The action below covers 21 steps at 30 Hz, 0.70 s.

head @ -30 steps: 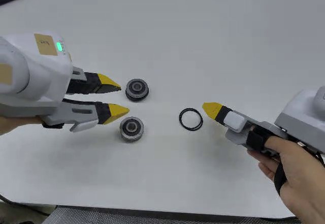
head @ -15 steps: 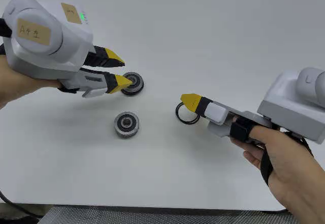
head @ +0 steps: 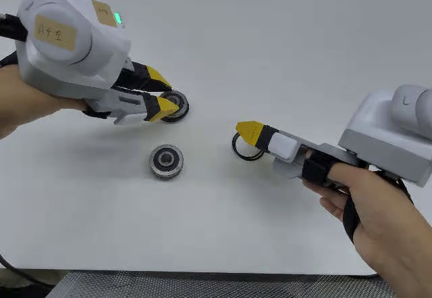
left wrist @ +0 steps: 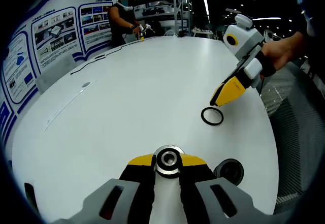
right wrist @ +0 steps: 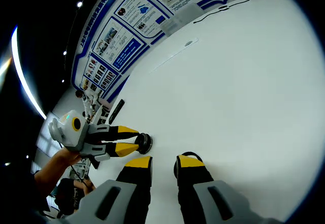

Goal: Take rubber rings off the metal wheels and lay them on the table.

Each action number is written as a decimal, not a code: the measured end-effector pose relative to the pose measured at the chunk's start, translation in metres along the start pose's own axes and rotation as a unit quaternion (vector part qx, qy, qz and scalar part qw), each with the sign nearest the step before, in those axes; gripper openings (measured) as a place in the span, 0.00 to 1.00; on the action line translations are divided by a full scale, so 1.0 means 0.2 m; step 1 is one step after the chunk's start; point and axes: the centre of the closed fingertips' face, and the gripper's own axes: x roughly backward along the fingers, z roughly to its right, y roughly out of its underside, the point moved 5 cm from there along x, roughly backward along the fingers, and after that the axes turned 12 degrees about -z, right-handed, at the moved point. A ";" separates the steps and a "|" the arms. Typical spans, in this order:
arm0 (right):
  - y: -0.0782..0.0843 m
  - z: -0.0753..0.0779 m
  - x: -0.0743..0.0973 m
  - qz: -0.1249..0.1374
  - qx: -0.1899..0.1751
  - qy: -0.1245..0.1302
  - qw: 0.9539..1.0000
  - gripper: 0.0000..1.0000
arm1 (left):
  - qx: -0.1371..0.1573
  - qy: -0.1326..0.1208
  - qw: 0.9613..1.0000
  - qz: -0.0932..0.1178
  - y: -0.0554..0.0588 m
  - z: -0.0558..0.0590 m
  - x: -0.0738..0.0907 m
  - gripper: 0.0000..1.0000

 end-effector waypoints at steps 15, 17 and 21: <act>-0.07 -0.07 -0.08 -0.003 -0.009 -0.041 0.999 0.20 | 0.004 0.017 1.000 0.009 0.00 0.00 -0.01 0.14; -0.08 -0.08 -0.10 -0.005 -0.006 -0.046 0.999 0.20 | 0.004 0.018 1.000 0.011 0.00 0.00 -0.01 0.14; -0.10 -0.10 -0.14 -0.015 0.006 -0.059 0.998 0.20 | 0.001 0.018 1.000 0.011 0.00 0.00 -0.01 0.14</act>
